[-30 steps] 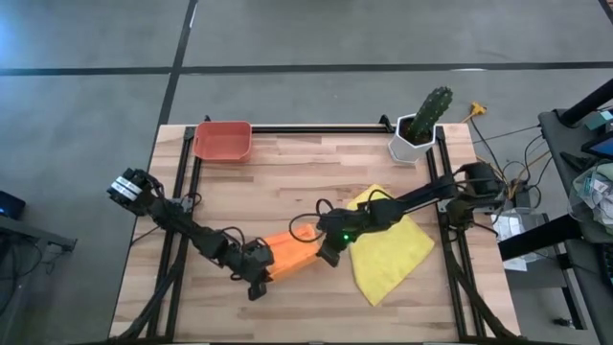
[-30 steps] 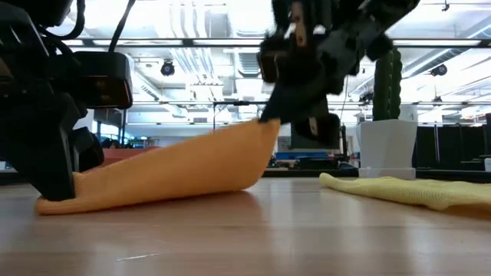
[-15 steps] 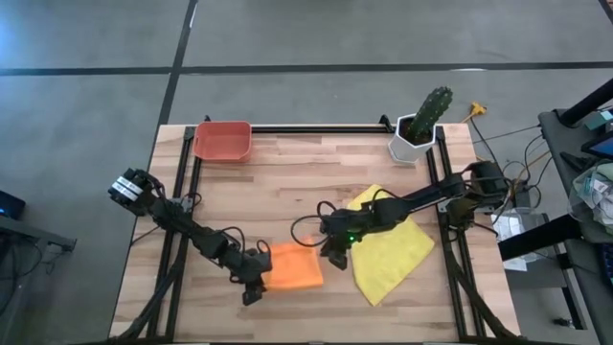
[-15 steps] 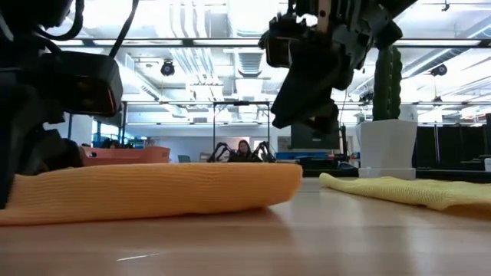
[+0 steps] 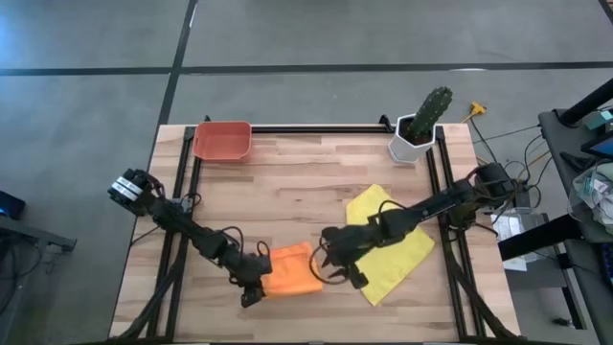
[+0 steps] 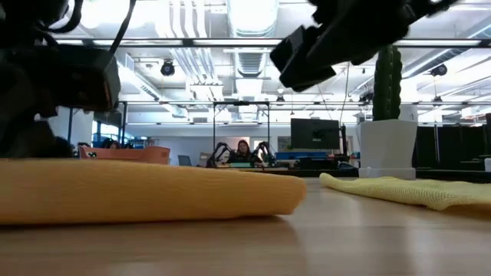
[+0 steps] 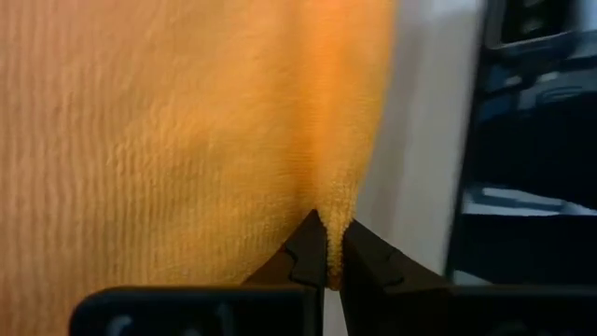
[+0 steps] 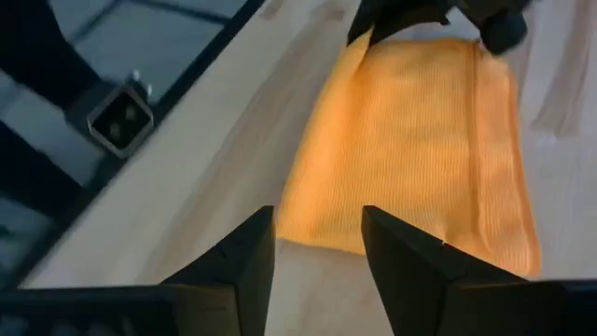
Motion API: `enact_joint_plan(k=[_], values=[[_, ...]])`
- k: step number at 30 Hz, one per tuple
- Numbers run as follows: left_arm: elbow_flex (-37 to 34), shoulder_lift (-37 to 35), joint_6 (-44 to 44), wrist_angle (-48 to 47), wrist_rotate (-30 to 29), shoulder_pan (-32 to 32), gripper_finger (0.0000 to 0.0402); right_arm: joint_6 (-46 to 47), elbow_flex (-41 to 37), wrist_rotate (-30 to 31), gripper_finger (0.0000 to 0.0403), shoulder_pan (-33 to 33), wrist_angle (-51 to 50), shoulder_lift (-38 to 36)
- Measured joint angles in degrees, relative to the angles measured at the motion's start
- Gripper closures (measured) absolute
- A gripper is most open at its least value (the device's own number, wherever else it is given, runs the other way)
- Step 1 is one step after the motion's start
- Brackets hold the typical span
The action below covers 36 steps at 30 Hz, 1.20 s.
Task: Roll microfiber towels into tight, uniform cylinder then place into a basket
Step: Roll the orange towel
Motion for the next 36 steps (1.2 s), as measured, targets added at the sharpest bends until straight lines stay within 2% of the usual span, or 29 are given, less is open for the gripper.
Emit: enact_joint_plan(k=[3,9,18,36], values=[[-0.1,0.0,-1.5,2.1,0.1,0.0,0.04,-5.7,0.0,3.2,0.0247,1.9,0.2,0.4],[-2.3,-0.1,-6.6,7.5,0.0,0.0,0.04,-11.0,0.0,3.9,0.0245,3.7,3.3,2.7],[-8.0,-0.2,-15.5,17.5,-1.8,-0.1,0.04,-9.0,0.0,3.9,0.0249,3.9,12.0,10.6],[-8.3,-0.2,-16.6,18.8,-3.6,-0.3,0.04,-2.4,0.3,8.4,0.0249,4.2,15.8,18.5]])
